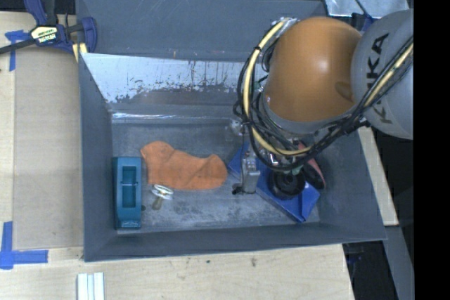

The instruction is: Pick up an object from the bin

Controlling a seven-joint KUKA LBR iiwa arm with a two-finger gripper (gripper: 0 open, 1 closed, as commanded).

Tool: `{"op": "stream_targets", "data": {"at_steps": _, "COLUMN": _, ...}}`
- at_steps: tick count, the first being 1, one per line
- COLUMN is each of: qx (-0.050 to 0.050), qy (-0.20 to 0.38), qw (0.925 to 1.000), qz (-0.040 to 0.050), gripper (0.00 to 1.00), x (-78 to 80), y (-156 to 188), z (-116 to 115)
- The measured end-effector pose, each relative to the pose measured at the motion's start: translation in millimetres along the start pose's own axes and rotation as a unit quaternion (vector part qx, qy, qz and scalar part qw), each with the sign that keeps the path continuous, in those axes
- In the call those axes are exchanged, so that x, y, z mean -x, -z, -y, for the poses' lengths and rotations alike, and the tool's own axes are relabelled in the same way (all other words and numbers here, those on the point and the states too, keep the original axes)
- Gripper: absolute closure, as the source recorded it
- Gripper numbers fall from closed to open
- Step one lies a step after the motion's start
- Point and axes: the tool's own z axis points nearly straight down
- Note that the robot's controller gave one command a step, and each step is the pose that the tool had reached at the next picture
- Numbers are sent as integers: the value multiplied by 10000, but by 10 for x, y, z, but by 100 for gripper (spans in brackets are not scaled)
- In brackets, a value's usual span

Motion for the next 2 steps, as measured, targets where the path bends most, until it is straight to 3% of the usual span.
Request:
{"op": "stream_targets", "data": {"at_steps": 1, "qx": 6, "qy": -11, "qw": 10000, "qz": 43, "gripper": 0, "x": 16, "y": 43, "z": 4}}
{"op": "stream_targets", "data": {"at_steps": 2, "qx": 6, "qy": 289, "qw": 9996, "qz": 72, "gripper": 0, "x": 323, "y": -651, "z": -243}}
